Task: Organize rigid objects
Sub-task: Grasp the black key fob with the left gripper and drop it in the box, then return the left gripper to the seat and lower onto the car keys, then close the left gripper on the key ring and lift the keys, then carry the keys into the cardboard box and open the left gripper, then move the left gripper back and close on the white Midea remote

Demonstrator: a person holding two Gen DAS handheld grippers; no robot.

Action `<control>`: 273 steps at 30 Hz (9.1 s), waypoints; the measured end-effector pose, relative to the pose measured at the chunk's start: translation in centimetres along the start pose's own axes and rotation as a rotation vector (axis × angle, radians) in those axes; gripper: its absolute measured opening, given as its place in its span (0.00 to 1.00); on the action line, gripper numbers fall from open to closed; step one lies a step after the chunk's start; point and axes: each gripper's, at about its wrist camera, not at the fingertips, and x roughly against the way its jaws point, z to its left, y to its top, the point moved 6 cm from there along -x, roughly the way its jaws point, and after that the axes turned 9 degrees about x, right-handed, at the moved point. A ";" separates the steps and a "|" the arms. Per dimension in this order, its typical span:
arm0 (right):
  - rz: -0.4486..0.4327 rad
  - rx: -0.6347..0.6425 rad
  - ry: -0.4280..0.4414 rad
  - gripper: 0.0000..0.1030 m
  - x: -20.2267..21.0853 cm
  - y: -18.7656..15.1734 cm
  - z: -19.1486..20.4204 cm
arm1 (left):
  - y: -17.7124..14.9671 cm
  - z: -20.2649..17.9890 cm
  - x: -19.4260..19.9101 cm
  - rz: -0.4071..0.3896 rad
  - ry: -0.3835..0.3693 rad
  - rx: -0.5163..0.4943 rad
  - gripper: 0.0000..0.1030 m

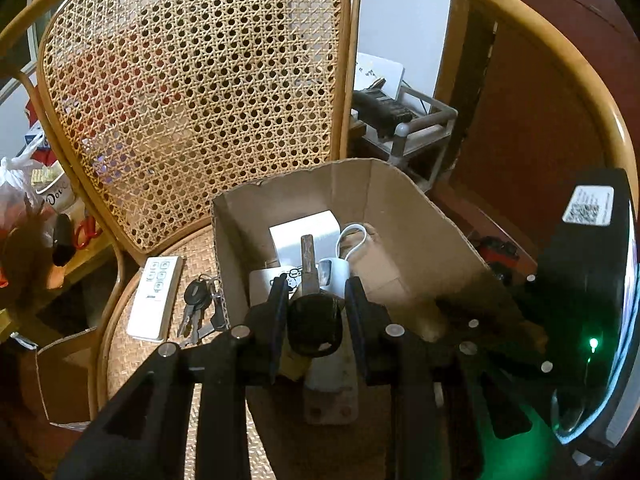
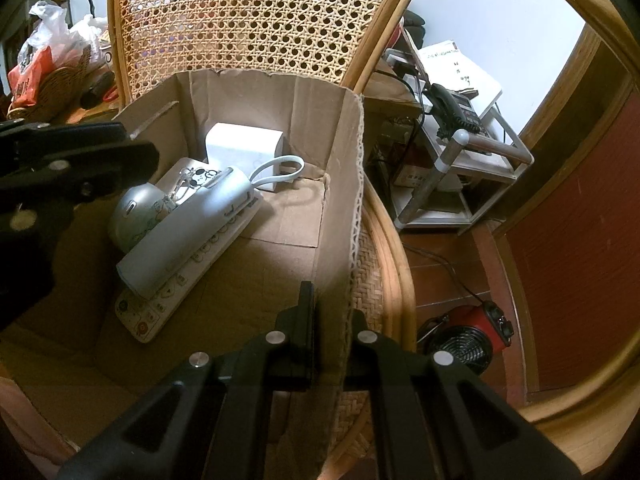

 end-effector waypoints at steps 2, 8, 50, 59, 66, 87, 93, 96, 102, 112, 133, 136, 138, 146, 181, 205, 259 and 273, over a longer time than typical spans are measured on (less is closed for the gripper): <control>0.000 -0.001 0.000 0.07 0.0 0.0 0.0 | 0.1 0.1 0.1 0.004 -0.009 0.010 0.28; -0.004 0.002 -0.001 0.07 0.0 -0.3 0.2 | 0.4 0.7 0.1 0.023 -0.013 0.022 0.28; 0.004 0.012 -0.001 0.07 -0.1 -0.3 0.6 | 0.2 17.5 -7.5 0.079 -0.099 0.453 0.64; 0.005 0.011 -0.001 0.07 -0.2 -0.2 0.5 | -0.3 15.0 -8.7 0.099 -0.161 0.315 0.51; 0.008 0.010 -0.001 0.07 -0.2 -0.3 0.6 | -0.9 14.4 -10.1 0.157 -0.141 0.333 0.51; 0.008 0.008 0.002 0.07 -0.2 -0.4 0.7 | -1.4 11.8 -11.9 0.072 0.005 0.216 0.31; 0.008 0.006 0.004 0.07 -0.2 -0.4 0.6 | -1.9 11.4 -12.1 0.095 -0.081 0.255 0.24; 0.006 0.003 0.005 0.07 -0.2 -0.4 0.7 | -2.0 11.5 -11.9 0.108 -0.104 0.311 0.18; 0.002 0.006 0.000 0.07 -0.1 -0.5 0.8 | -1.7 10.0 -10.9 0.035 -0.018 0.200 0.07; -0.008 -0.005 -0.001 0.07 -0.1 -0.3 0.4 | -1.3 12.1 -4.9 -0.089 0.005 0.211 0.00; -0.008 0.001 -0.001 0.07 0.0 -0.1 -0.1 | -1.1 14.5 -8.9 0.028 -0.030 0.331 0.17; -0.008 0.002 0.000 0.07 0.1 -0.1 -0.1 | -0.9 14.4 -9.2 0.019 -0.005 0.319 0.20; -0.008 0.001 0.000 0.07 0.1 -0.1 -0.1 | -0.9 14.7 -9.4 0.027 0.007 0.336 0.27; -0.008 0.001 -0.001 0.07 0.1 -0.1 0.0 | -1.5 16.3 -10.0 0.058 -0.002 0.409 0.44; -0.007 0.002 0.000 0.07 0.1 -0.2 0.0 | -2.9 16.0 -4.2 0.093 -0.063 0.423 0.26; -0.002 -0.011 -0.002 0.07 0.0 -0.4 -0.4 | 3.3 6.4 8.7 -0.324 -0.118 0.151 0.26; 0.004 -0.005 0.011 0.07 0.0 -0.5 0.4 | 2.1 19.1 -4.7 -0.070 0.299 0.268 0.95; 0.008 -0.010 0.016 0.07 -0.2 -0.4 0.1 | 0.7 21.5 -8.8 -0.007 0.291 0.257 0.95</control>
